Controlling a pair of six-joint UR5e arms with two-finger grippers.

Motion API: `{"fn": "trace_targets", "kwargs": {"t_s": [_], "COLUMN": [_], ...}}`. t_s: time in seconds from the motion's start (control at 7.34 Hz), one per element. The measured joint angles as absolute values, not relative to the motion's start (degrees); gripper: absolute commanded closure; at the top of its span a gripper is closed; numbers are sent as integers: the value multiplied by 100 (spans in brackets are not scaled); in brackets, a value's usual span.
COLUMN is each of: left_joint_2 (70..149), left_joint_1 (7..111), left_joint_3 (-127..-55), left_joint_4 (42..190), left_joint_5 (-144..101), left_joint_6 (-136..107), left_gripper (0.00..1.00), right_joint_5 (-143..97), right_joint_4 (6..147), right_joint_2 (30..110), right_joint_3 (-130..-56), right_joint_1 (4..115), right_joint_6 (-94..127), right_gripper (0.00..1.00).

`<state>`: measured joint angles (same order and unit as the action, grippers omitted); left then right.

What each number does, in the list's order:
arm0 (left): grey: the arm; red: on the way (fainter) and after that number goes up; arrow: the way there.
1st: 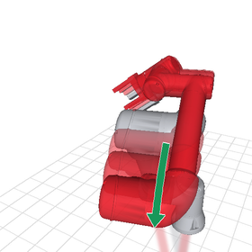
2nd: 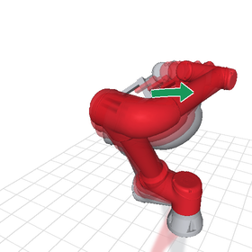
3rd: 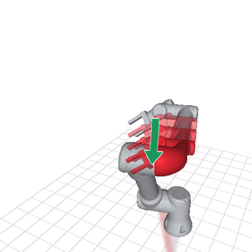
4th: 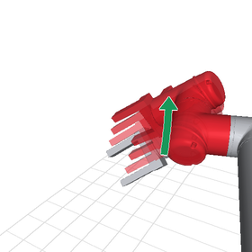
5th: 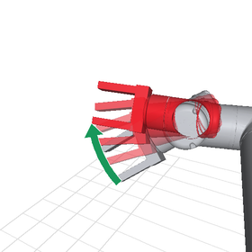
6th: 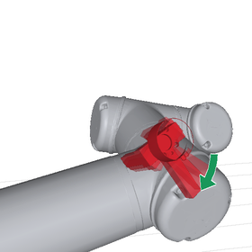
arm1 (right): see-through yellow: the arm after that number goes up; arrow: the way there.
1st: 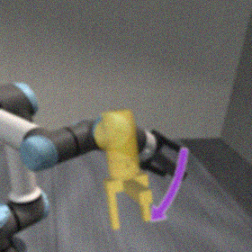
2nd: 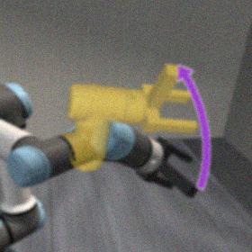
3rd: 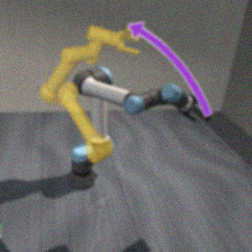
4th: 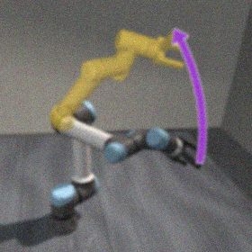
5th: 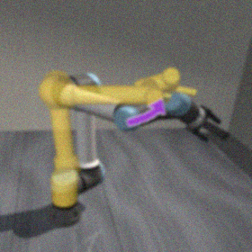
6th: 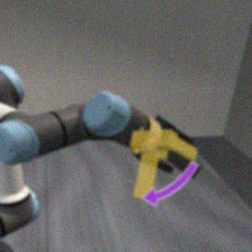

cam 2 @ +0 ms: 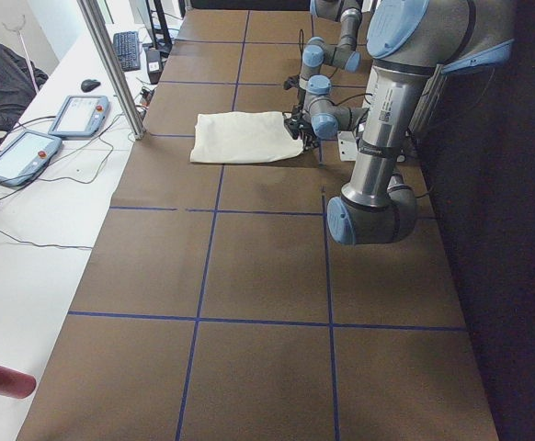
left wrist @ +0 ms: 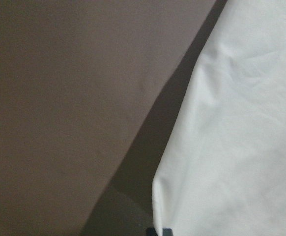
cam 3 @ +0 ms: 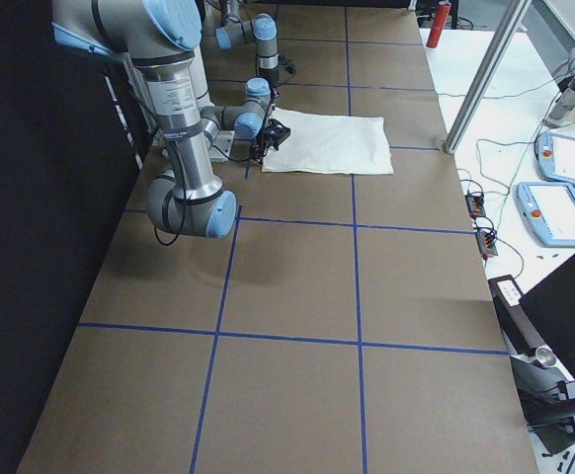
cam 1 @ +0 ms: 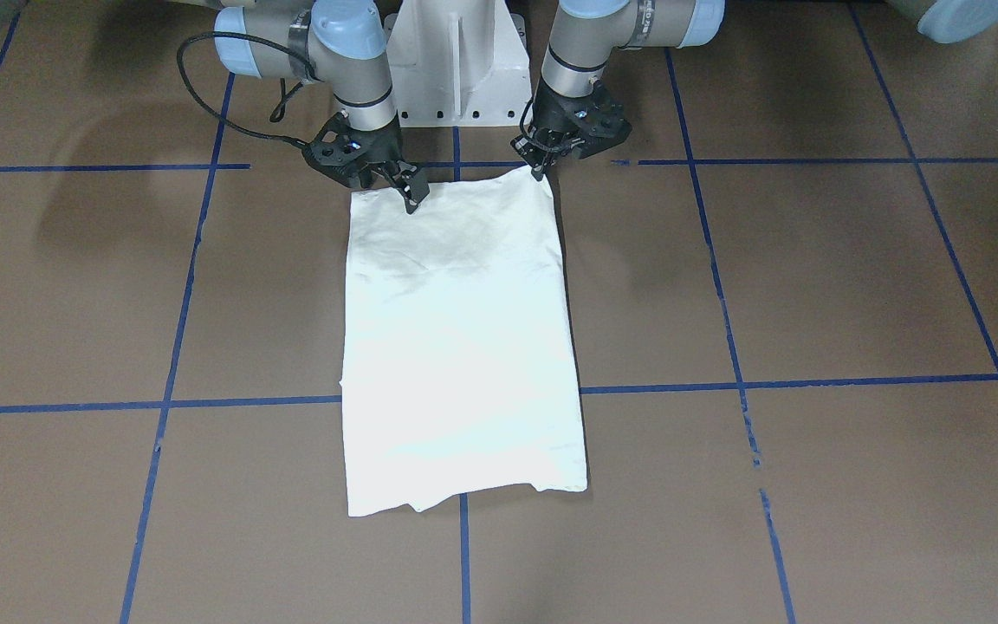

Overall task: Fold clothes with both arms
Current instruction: 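Grasp both near corners of the shirt with both grippers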

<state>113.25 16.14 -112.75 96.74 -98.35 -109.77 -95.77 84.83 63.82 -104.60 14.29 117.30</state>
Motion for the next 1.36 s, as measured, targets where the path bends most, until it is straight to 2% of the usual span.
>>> {"fn": "trace_targets", "kwargs": {"t_s": [0.41,0.55,0.68,0.82,0.95,1.23,1.36], "left_joint_2": [11321,11321,11320,11318,11317,11323,11322], "left_joint_1": [1617,1617,1617,1617,1617,1617,1617], "left_joint_3": [-11273,-11275,-11276,-11275,-11272,-11268,-11268], "left_joint_4": [9677,9677,9677,9677,9677,9677,9677], "left_joint_5": [-9829,-9827,-9827,-9826,-9824,-9813,-9810], "left_joint_6": [-10978,-10978,-10978,-10977,-10977,-10977,-10977], "left_gripper": [100,100,100,100,100,100,100], "right_joint_5": [-9538,-9532,-9529,-9530,-9535,-9543,-9546], "right_joint_4": [8498,8498,8499,8497,8495,8491,8488], "right_joint_2": [6346,6346,6345,6346,6347,6339,6326], "right_joint_3": [-10367,-10353,-10349,-10348,-10348,-10344,-10346], "right_joint_1": [1404,1404,1405,1406,1407,1417,1432], "right_joint_6": [11731,11728,11726,11723,11717,11700,11692], "right_gripper": [0,16,46,70,85,98,100]}}
